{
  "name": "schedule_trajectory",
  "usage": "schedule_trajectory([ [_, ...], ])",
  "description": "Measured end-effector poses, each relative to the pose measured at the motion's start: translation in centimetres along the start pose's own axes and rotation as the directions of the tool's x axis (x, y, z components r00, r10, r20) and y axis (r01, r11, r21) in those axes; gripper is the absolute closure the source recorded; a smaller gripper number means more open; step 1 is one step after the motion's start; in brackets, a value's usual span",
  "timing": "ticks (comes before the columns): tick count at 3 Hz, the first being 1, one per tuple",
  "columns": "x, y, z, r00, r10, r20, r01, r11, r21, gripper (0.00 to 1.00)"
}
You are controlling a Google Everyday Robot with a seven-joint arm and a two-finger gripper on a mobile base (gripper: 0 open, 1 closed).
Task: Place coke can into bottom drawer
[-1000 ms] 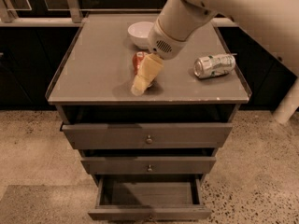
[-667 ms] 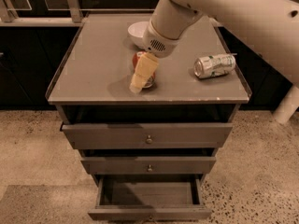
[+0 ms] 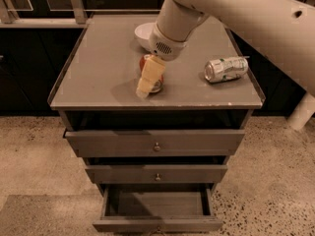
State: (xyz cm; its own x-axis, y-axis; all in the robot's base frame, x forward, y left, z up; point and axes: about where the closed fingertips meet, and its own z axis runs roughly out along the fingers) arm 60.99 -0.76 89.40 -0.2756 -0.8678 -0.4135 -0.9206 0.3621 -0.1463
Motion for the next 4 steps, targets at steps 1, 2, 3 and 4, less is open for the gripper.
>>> schedule_trajectory([
  [1, 0.1, -1.8, 1.2, 0.998, 0.050, -0.027, -0.050, 0.9986, 0.015, 0.00],
  [2, 0.3, -3.6, 2.5, 0.993, 0.111, -0.050, -0.109, 0.9935, 0.033, 0.00],
  [3, 0.2, -4.8, 4.1, 0.985, 0.158, -0.074, -0.155, 0.9871, 0.039, 0.00],
  [4, 0.5, -5.3, 5.9, 0.975, 0.198, -0.097, -0.197, 0.9802, 0.025, 0.00],
])
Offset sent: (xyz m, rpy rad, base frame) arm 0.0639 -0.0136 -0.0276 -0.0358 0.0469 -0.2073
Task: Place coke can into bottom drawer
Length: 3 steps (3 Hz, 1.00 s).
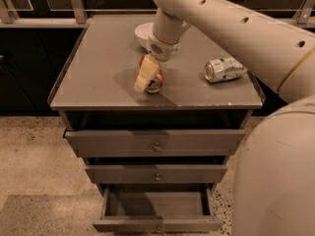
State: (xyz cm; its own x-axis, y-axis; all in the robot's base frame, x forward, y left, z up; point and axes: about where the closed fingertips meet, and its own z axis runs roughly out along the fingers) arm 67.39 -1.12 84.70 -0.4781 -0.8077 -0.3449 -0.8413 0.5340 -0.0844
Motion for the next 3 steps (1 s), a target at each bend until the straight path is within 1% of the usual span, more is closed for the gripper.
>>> schedule_trajectory([
  [1, -0.10, -0.15, 1.57, 0.999, 0.025, -0.021, -0.025, 0.9995, -0.016, 0.00],
  [2, -0.10, -0.16, 1.65, 0.999, 0.026, -0.022, -0.026, 0.9995, -0.017, 0.18],
  [3, -0.10, -0.16, 1.66, 0.999, 0.026, -0.022, -0.026, 0.9995, -0.017, 0.43],
])
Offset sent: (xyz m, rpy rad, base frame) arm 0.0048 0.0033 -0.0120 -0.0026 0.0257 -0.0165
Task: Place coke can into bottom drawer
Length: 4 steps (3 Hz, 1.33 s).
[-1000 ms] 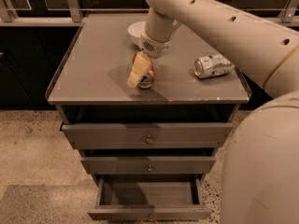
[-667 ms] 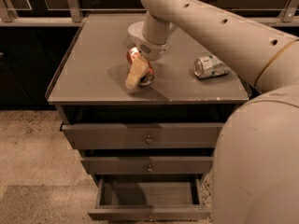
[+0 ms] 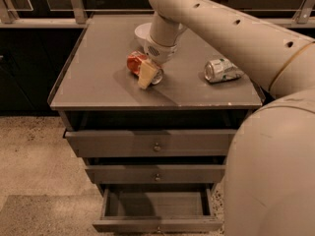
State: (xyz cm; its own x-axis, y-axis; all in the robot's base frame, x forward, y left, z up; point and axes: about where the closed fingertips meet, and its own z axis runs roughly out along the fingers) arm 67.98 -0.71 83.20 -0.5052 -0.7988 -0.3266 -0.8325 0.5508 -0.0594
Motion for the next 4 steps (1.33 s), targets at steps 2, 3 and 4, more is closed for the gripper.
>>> schedule_trajectory([
  [2, 0.0, 0.0, 0.0, 1.000, 0.000, 0.000, 0.000, 1.0000, 0.000, 0.87],
  [3, 0.0, 0.3, -0.5, 0.999, -0.023, 0.037, 0.024, 0.9983, -0.053, 1.00],
  [4, 2.7, 1.8, -4.4, 0.992, -0.012, 0.129, 0.029, 0.9912, -0.130, 1.00],
])
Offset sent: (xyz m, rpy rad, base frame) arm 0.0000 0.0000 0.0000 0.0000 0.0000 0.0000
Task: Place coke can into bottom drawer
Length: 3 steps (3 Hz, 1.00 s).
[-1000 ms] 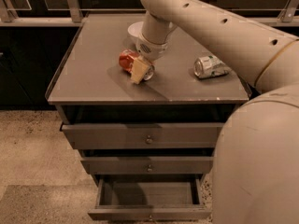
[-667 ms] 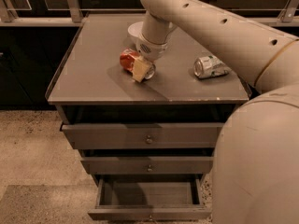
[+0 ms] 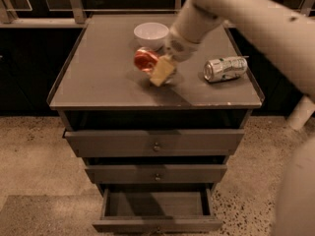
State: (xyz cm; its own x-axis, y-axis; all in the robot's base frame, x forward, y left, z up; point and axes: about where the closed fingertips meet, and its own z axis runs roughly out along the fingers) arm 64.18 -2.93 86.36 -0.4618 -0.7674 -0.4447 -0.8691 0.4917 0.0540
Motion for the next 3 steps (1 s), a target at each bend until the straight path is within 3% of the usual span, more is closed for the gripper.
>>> schedule_trajectory([
  [1, 4.8, 2.9, -6.6, 0.989, 0.098, 0.110, -0.096, 0.9951, -0.022, 1.00],
  [2, 10.1, 6.2, -11.0, 0.952, 0.239, 0.192, -0.238, 0.9709, -0.029, 1.00],
  [3, 16.3, 8.5, -12.5, 0.882, 0.411, 0.231, -0.414, 0.9094, -0.040, 1.00],
])
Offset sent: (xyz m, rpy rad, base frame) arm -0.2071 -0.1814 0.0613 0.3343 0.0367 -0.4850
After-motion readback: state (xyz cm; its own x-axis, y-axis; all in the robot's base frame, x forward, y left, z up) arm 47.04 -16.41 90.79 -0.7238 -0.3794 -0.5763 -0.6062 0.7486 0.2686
